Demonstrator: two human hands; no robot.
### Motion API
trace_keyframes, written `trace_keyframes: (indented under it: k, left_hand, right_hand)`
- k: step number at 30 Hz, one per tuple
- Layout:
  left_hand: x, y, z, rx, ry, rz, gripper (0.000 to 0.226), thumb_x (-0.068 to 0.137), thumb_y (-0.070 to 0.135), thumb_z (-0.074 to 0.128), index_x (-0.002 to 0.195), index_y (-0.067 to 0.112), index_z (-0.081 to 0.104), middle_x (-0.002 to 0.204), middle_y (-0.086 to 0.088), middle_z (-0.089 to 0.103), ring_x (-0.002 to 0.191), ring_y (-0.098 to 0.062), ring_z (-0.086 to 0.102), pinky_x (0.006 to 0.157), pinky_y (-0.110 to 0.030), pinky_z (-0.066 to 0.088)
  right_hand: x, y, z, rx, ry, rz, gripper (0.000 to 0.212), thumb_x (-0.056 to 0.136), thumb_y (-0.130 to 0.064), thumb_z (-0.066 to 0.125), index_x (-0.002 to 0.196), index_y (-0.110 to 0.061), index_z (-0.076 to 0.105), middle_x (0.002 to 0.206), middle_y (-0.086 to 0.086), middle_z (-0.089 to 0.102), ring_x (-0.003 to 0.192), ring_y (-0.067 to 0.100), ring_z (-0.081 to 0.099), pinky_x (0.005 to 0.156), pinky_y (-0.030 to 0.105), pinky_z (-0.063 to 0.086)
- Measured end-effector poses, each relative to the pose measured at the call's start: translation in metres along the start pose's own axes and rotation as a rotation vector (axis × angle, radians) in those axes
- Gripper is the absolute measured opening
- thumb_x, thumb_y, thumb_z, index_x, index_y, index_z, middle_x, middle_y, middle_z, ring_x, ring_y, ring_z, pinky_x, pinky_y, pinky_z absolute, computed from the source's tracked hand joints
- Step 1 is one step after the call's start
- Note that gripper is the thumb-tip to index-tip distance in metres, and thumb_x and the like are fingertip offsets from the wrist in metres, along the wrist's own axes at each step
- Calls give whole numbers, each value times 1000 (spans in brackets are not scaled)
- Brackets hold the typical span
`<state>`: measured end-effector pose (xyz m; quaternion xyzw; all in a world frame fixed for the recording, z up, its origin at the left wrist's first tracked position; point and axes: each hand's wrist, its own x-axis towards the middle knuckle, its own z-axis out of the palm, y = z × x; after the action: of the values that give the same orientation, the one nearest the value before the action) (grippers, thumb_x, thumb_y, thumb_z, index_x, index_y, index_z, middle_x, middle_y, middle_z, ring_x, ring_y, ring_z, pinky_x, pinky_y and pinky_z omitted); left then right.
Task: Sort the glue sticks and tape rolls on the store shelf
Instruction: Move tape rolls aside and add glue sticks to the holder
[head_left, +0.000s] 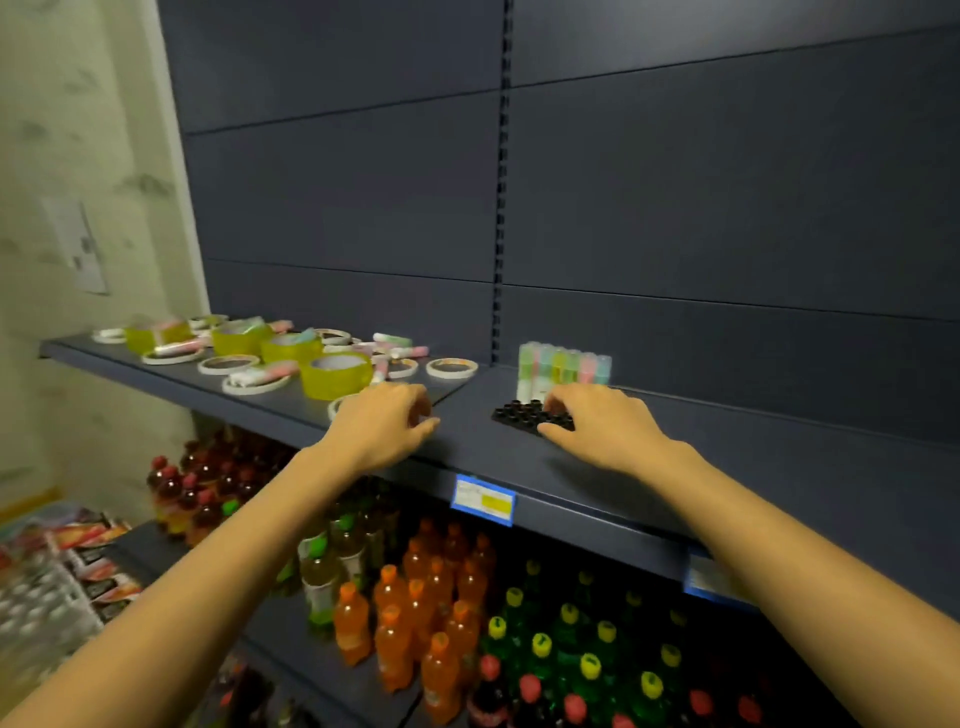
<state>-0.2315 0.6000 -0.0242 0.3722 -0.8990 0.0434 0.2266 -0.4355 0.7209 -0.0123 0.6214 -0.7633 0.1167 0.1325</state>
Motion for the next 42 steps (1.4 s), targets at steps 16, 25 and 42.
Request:
trace_keyframes:
  k: [16, 25, 42]
  left_hand:
    - [-15, -199, -23, 14, -31, 46, 26, 89, 45, 51, 101, 23, 60, 111, 4, 64, 100, -15, 58, 78, -33, 50]
    - [33, -216, 4, -10, -8, 88, 27, 90, 43, 50, 98, 20, 62, 96, 1, 61, 100, -16, 51, 73, -31, 44]
    - [104, -197, 52, 18, -313, 49, 50, 89, 58, 41, 55, 21, 40, 59, 3, 45, 60, -15, 45, 54, -29, 34]
  right_hand:
    - [116, -163, 49, 88, -92, 128, 34, 95, -39, 47, 118, -17, 56, 117, 7, 61, 104, 29, 57, 79, 38, 45]
    - [186, -157, 84, 221, -236, 352, 43, 93, -53, 41, 78, -13, 50, 81, 2, 46, 91, 27, 51, 72, 31, 38]
    - [219, -137, 59, 402, 25, 306, 30, 93, -34, 51, 115, -15, 60, 112, 9, 62, 102, 27, 59, 92, 41, 49]
